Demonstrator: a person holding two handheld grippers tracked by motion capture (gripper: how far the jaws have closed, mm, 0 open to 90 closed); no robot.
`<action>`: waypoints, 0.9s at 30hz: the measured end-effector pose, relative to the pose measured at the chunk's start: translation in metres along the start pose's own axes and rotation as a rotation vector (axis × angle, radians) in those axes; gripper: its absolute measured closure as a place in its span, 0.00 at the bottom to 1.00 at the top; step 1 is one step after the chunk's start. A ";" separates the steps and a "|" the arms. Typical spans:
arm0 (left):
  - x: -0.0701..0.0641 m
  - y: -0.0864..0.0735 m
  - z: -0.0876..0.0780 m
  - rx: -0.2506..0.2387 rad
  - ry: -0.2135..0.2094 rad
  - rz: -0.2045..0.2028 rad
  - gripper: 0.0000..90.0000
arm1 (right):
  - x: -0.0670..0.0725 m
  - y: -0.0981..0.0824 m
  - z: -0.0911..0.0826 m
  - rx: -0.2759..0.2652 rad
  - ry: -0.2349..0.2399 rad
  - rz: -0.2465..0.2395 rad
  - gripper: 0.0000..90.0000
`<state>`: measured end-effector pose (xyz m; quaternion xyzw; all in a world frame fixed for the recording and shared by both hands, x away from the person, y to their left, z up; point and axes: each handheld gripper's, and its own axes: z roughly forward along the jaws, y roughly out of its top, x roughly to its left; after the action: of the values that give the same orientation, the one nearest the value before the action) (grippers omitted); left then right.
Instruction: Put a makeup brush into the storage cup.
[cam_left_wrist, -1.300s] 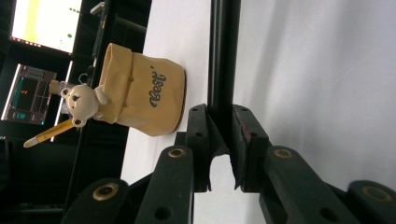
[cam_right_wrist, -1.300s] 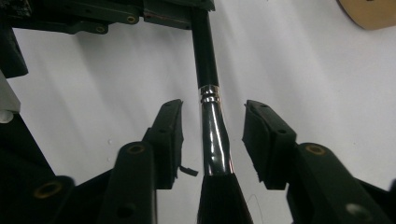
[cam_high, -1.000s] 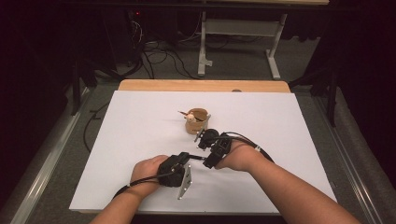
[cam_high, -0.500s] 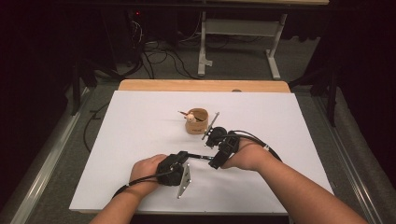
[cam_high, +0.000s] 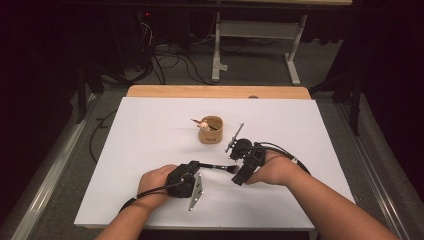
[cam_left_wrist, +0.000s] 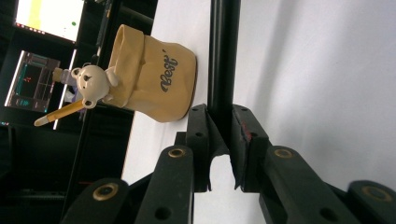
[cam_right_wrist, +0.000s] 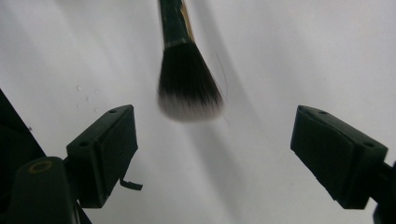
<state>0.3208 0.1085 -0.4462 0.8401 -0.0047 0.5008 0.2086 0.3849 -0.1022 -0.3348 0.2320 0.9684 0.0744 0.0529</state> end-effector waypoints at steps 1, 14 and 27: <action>0.000 0.000 0.000 0.003 0.000 0.003 0.87 | -0.001 -0.003 0.001 0.000 -0.007 -0.002 0.17; 0.001 0.000 -0.001 0.001 0.002 -0.010 0.87 | -0.013 -0.031 0.023 0.022 -0.041 0.036 0.05; 0.001 0.001 -0.001 0.002 -0.006 -0.020 0.87 | -0.030 -0.064 0.044 -0.006 -0.056 0.088 0.03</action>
<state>0.3202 0.1087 -0.4442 0.8416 0.0034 0.4963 0.2128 0.3894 -0.1673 -0.3870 0.2764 0.9552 0.0730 0.0772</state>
